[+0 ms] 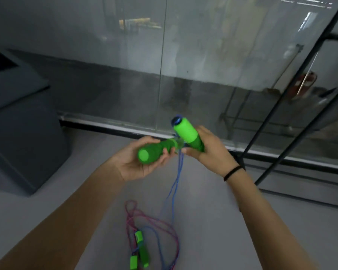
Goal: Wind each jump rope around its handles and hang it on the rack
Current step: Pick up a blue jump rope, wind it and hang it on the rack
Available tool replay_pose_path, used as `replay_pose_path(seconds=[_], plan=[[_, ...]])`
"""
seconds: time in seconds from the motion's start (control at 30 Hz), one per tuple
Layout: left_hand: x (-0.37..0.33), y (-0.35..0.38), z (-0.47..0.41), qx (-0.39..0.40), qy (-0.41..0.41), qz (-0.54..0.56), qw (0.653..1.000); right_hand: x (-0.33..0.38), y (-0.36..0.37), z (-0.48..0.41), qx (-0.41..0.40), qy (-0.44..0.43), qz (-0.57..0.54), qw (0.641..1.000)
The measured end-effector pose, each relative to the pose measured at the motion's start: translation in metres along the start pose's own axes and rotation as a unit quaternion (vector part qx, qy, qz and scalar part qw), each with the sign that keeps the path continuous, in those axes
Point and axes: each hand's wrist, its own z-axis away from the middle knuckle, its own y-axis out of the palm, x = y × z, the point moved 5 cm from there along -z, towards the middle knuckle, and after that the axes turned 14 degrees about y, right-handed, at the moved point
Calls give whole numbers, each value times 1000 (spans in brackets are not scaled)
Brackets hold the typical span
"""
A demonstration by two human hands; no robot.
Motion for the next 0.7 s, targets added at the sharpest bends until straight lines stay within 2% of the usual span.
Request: replay_pose_path(seconds=[0.07, 0.17, 0.27, 0.37, 0.47, 0.57, 0.63, 0.7], plan=[[-26, 50, 11, -17, 51, -101, 993, 35, -49, -7, -11, 89, -101, 991], [-56, 126, 32, -53, 88, -252, 962, 88, -97, -17, -32, 184, -254, 949], [-83, 204, 52, -61, 121, -273, 952, 148, -139, -28, -71, 236, -315, 917], [-108, 273, 73, -38, 160, -264, 950, 202, -183, -36, -116, 267, -357, 888], [-131, 316, 91, -52, 173, -275, 944, 239, -229, -42, -186, 297, -458, 817], [-150, 329, 111, -99, 129, -356, 920, 253, -280, -55, -264, 306, -504, 763], [-165, 328, 121, -119, 107, -411, 897, 253, -307, -69, -264, 322, -485, 769], [-182, 325, 128, -144, 108, -413, 893, 258, -318, -76, -222, 337, -438, 803]])
